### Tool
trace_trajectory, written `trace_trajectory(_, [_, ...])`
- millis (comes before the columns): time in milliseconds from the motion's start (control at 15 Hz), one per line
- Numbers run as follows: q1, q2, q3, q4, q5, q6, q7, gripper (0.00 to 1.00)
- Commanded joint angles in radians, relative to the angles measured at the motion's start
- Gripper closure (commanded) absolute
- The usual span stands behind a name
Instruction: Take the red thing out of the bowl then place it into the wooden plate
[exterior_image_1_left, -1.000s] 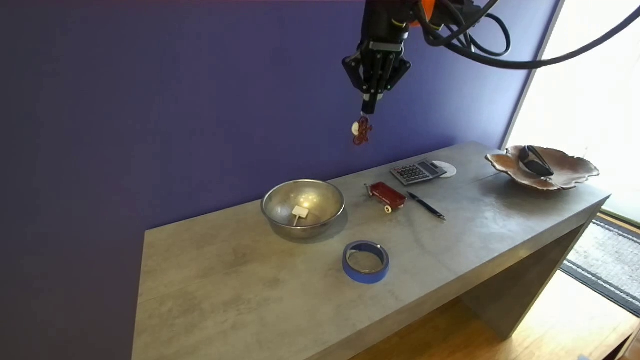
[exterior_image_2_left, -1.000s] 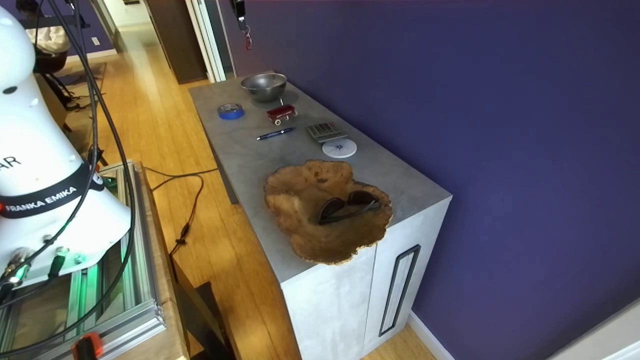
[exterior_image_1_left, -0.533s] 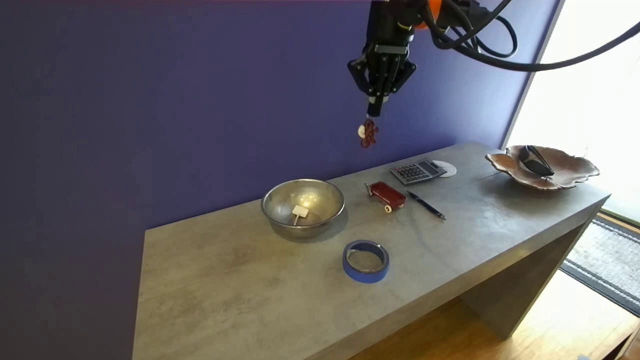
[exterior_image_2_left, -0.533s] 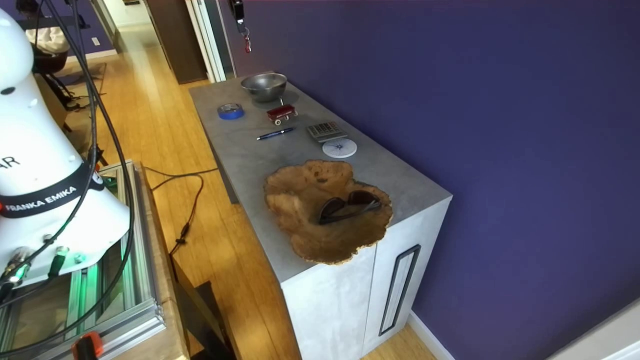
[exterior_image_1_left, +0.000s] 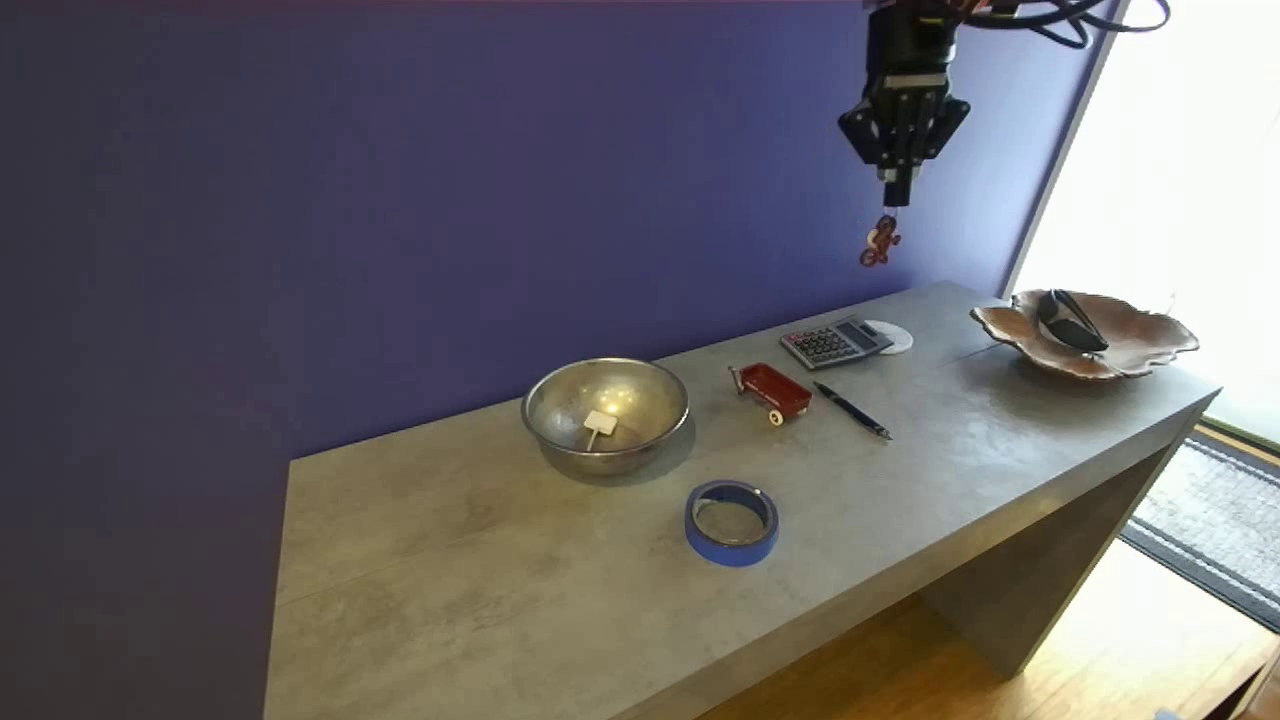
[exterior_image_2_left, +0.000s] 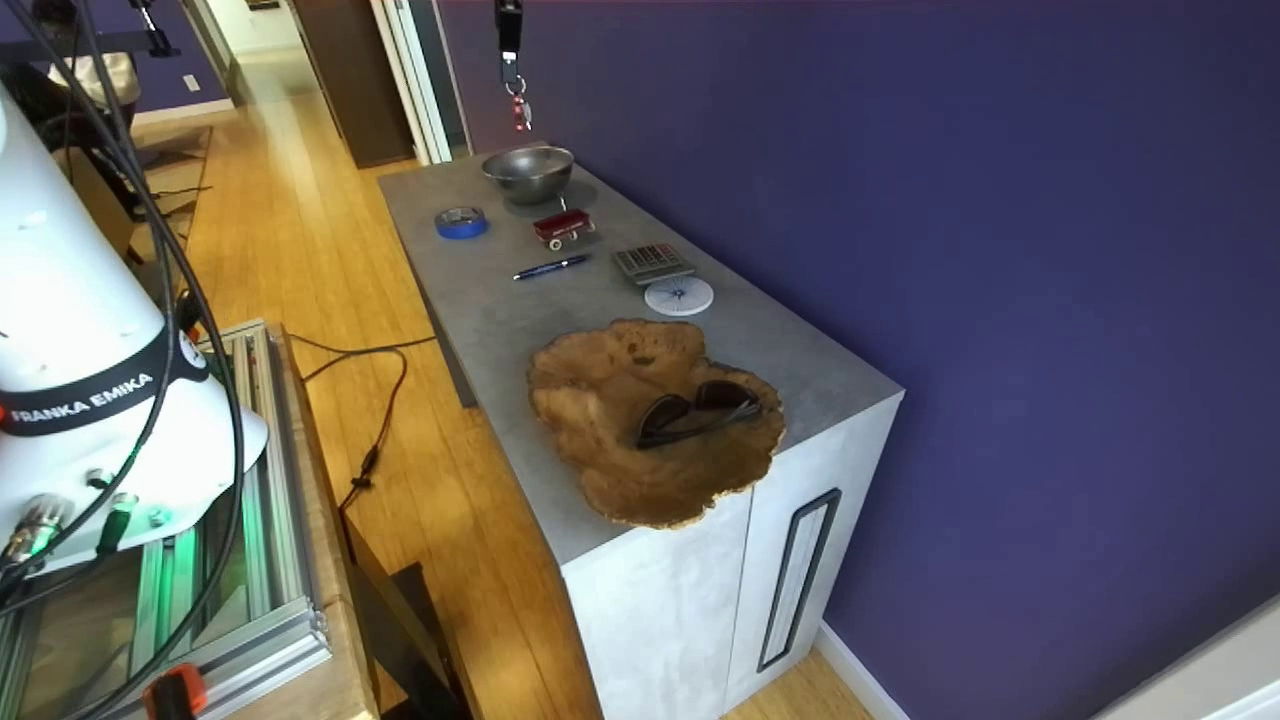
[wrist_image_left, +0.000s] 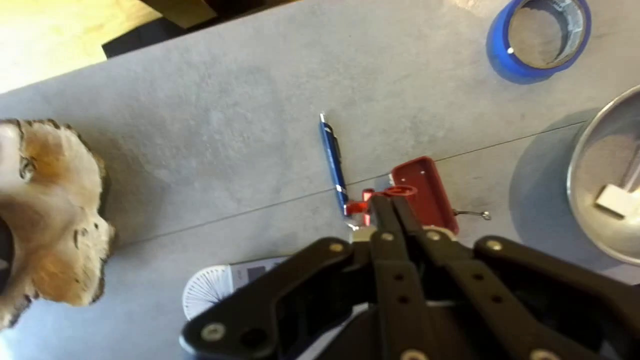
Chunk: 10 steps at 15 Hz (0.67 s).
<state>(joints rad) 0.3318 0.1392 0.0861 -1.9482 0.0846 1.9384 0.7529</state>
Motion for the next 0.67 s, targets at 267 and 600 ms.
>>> trace_trajectory(267, [-0.234, -0.333, -0.054, -0.454, 0.308, 0.083, -0.158, 0.99])
trace_trajectory(600, [-0.260, -0.301, -0.039, -0.423, 0.275, 0.056, -0.154, 0.99])
